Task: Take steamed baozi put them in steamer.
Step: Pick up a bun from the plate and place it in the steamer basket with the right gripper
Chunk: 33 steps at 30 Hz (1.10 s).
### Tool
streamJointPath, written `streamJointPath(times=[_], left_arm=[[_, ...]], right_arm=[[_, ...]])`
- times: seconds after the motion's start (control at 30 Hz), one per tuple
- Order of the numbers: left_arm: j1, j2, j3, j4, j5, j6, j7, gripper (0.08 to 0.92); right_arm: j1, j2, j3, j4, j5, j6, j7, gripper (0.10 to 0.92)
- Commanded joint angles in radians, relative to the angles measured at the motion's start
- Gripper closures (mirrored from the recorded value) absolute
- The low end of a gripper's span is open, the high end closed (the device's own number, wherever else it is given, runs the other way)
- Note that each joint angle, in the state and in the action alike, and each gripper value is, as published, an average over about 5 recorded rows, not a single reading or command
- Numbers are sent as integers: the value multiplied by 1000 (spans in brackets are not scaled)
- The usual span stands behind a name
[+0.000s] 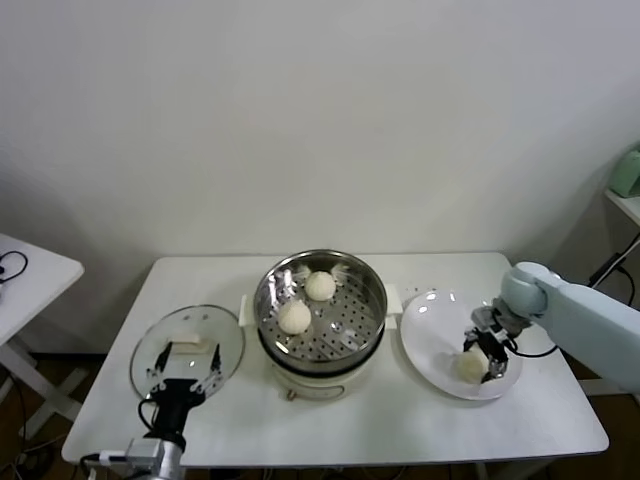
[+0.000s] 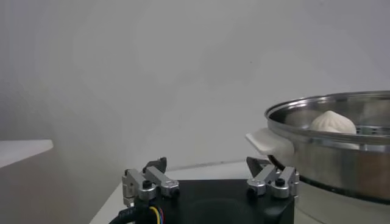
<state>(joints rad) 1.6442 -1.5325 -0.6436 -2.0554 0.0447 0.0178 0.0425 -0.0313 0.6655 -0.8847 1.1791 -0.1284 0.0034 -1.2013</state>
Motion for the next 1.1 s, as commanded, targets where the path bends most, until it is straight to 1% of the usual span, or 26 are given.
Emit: streamJointPath(times=[0.03, 0.37, 0.53, 0.7, 0.87, 1.1], left_arm=[[0, -1, 1, 1, 0, 0, 0, 177], [0, -2, 1, -1, 1, 2, 0, 177], [-3, 2, 4, -3, 2, 5, -1, 177], [0, 10, 14, -8, 9, 6, -1, 177], [4, 13, 26, -11, 16, 7, -3, 177], [8, 11, 36, -20, 22, 18, -15, 177]], right_arm=[[-1, 0, 2, 0, -1, 0, 0, 332], [53, -18, 10, 29, 26, 13, -8, 354], [204, -35, -31, 105, 26, 86, -35, 354], [442, -31, -123, 238, -51, 202, -61, 350], [621, 23, -162, 354, -163, 342, -66, 352], [747, 135, -176, 475, -243, 455, -65, 347]])
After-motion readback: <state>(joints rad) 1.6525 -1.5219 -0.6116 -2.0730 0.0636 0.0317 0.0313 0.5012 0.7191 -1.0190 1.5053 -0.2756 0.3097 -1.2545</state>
